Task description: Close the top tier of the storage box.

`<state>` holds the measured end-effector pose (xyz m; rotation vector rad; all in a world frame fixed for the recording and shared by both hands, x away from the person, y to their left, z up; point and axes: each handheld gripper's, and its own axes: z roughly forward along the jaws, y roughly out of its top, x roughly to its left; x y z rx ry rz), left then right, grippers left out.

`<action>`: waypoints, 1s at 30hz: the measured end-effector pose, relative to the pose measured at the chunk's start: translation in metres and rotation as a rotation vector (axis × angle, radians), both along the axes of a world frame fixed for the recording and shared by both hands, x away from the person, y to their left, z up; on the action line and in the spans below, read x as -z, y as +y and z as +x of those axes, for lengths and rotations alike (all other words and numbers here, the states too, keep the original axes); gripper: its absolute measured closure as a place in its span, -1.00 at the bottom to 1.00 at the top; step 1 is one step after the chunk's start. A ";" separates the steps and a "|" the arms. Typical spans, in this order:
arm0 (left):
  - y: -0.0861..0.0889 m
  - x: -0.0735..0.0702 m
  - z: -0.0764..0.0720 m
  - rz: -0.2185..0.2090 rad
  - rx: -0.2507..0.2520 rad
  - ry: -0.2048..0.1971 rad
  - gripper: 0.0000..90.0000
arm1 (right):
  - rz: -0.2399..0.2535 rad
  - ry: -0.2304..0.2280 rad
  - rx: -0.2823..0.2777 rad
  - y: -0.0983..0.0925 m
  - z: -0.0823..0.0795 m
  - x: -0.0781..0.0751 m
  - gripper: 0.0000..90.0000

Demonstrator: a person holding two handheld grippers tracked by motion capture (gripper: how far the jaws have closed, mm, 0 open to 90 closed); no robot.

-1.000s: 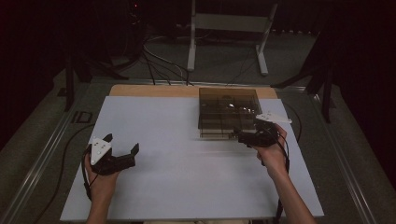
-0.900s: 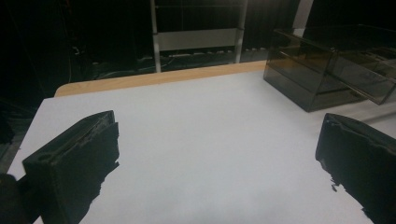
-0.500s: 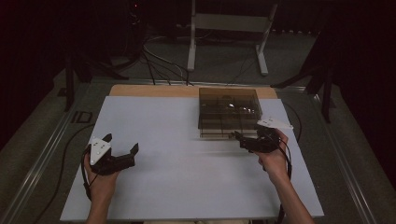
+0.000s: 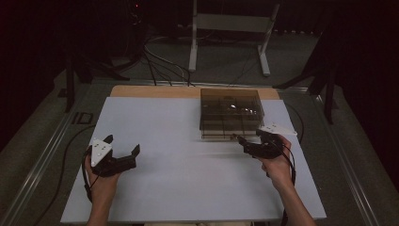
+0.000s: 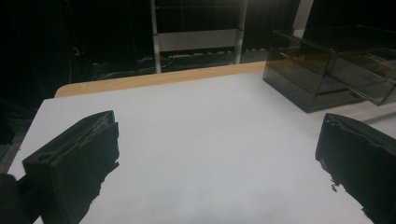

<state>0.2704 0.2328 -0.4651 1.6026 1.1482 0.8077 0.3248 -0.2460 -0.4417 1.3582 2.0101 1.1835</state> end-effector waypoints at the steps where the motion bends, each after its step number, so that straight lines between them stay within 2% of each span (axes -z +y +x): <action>1: 0.000 0.000 0.000 -0.002 -0.001 0.000 -0.99 | -0.001 0.002 0.005 0.000 0.000 0.001 -0.45; 7: 0.000 0.000 0.000 0.002 -0.001 0.000 -0.99 | -0.011 0.007 0.023 -0.002 -0.004 0.005 -0.22; 21: 0.001 0.000 -0.001 -0.001 -0.003 0.002 -0.99 | -0.008 0.008 0.018 -0.001 -0.005 0.009 0.29; 24: 0.001 0.001 0.000 0.000 -0.003 0.003 -0.99 | -0.009 0.009 0.016 -0.001 -0.005 0.010 0.45; 30: 0.000 0.001 -0.001 0.000 -0.003 0.003 -0.99 | -0.025 0.016 0.013 0.000 -0.003 0.014 0.88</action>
